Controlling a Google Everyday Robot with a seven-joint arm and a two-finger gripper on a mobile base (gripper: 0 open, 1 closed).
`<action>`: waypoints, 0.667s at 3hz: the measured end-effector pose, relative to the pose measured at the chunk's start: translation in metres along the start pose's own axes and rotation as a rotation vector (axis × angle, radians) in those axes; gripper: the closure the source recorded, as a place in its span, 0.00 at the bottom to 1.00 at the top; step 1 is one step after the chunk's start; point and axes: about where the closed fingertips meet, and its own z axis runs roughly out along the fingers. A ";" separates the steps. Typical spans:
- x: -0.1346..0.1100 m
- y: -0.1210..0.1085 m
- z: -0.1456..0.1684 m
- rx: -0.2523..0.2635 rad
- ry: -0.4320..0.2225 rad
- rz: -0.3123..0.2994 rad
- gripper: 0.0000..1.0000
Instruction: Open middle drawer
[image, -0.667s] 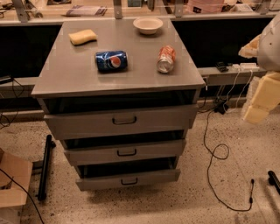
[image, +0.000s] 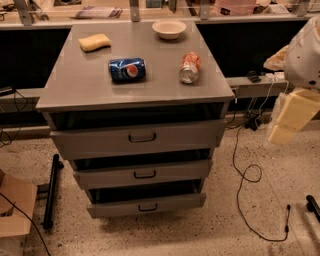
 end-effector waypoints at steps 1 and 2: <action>-0.007 0.006 0.029 -0.018 -0.064 -0.017 0.00; -0.006 0.012 0.069 -0.057 -0.146 -0.034 0.00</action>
Offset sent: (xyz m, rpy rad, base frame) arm 0.0179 0.0273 -0.1195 0.2399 0.0401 0.1439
